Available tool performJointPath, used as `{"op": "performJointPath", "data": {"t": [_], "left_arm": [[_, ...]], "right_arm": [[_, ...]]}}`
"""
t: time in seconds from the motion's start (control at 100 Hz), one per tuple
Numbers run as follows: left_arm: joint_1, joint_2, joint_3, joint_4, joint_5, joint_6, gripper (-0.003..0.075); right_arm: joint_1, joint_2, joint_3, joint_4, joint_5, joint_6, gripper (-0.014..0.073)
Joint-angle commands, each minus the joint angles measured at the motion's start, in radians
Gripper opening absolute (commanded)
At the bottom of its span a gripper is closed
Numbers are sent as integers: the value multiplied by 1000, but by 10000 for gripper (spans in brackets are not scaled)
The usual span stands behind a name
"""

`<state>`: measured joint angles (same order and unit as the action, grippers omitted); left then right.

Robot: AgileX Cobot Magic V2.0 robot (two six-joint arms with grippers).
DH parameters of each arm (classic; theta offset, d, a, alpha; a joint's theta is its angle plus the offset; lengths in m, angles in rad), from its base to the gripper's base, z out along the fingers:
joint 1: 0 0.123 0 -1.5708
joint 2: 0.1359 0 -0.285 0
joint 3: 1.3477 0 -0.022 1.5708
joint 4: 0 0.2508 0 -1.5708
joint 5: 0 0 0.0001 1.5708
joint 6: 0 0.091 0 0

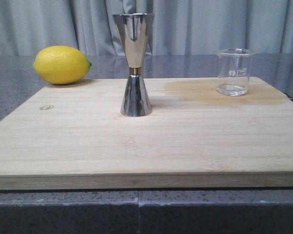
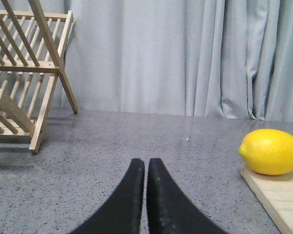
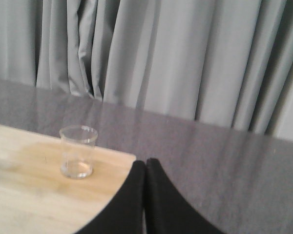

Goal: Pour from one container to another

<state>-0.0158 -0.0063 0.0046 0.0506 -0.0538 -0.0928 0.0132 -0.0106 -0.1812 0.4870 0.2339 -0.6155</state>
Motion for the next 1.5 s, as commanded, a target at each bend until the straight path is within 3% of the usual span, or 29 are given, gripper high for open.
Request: {"op": "performJointPath", "data": {"t": [0.0, 0.03, 0.14, 0.27, 0.36, 0.62, 0.93, 1.49], "left_arm": [[-8, -22, 29, -8, -82, -10, -19], [-8, -22, 29, -8, -82, -10, -19], [-8, -22, 29, -8, -82, -10, -19], [-8, -22, 29, -8, -82, -10, -19], [-8, -22, 29, -8, -82, -10, -19], [-8, -22, 29, -8, -82, -10, -19], [-8, -22, 29, -8, -82, -10, -19], [-8, -22, 29, -8, -82, -10, -19]], "right_arm": [[-3, -12, -38, -309, 15, 357, -72], [-3, -12, -38, -350, 22, 411, -72], [-3, -12, -27, -393, -32, 418, -72], [-3, -17, 60, -413, -271, 420, -72], [-3, -17, 114, -413, -349, 453, -72], [-10, -17, 203, -466, -340, 578, -72], [-84, -17, 203, -487, -338, 592, -72], [-86, -17, 203, -487, -338, 592, -72]]}}
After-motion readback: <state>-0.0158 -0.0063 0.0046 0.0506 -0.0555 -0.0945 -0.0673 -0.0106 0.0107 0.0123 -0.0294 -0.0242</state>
